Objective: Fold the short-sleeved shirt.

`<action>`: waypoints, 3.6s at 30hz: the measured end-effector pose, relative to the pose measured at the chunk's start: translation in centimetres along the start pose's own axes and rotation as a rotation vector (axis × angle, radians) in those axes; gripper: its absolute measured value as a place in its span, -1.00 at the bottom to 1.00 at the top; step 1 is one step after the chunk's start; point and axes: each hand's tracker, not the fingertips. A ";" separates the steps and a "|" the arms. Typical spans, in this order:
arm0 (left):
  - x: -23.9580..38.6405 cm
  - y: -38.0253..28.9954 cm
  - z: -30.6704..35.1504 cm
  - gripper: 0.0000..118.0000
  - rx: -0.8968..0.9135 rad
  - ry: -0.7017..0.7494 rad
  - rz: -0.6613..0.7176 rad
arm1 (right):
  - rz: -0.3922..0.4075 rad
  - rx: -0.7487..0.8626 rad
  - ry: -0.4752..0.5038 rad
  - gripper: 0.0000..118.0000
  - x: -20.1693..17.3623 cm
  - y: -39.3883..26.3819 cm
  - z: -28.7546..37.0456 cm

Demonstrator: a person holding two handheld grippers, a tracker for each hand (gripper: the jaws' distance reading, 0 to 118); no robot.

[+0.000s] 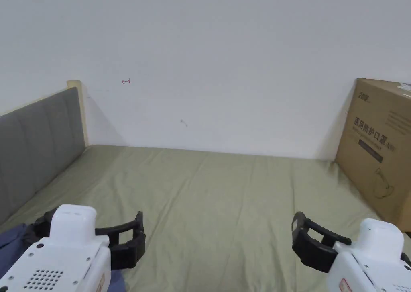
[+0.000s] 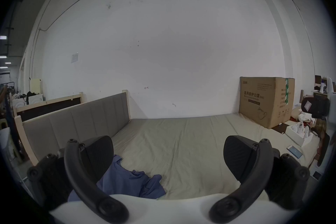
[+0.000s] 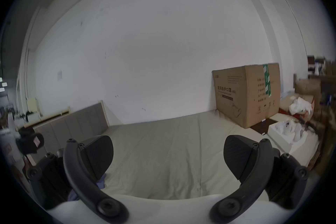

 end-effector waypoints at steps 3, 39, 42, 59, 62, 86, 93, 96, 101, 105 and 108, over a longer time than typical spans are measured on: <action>0.1 0.1 0.4 1.00 -0.001 0.000 -0.012 | 0.115 0.035 -0.084 1.00 -0.4 0.1 0.1; 1.3 0.5 -0.7 1.00 -0.043 -0.042 -0.007 | 0.188 0.010 -0.050 1.00 -1.7 0.4 0.3; 1.1 0.5 -0.8 1.00 -0.051 -0.044 0.016 | 0.185 0.013 -0.049 1.00 -1.8 0.4 0.4; -0.2 0.0 -0.6 -1.00 -0.024 -0.169 0.049 | 0.232 0.035 -0.019 -1.00 -4.2 0.0 1.5; -0.4 0.1 -0.4 -1.00 -0.016 -0.179 0.092 | 0.252 0.032 -0.036 -1.00 -4.3 0.3 1.3; -16.4 2.7 13.8 -1.00 -0.002 0.410 -0.020 | 0.206 0.001 0.511 -1.00 -23.2 -2.1 -2.7; -20.1 2.5 17.8 -1.00 -0.036 0.531 -0.007 | 0.212 -0.013 0.630 -1.00 -28.0 -3.2 -2.3; -20.6 2.3 16.9 -1.00 -0.051 0.540 0.021 | 0.216 -0.024 0.648 -1.00 -28.6 -3.5 -2.5; -22.3 1.1 11.4 -0.64 -0.196 0.514 0.068 | 0.207 -0.052 0.657 -1.00 -28.6 -4.2 -3.6; -25.7 -2.5 4.0 0.62 -0.367 0.306 0.352 | 0.212 -0.092 0.667 -1.00 -28.5 -5.5 -5.2; -26.8 -6.7 -2.9 0.61 -0.521 0.261 0.374 | 0.230 -0.117 0.666 -1.00 -28.9 -6.6 -6.6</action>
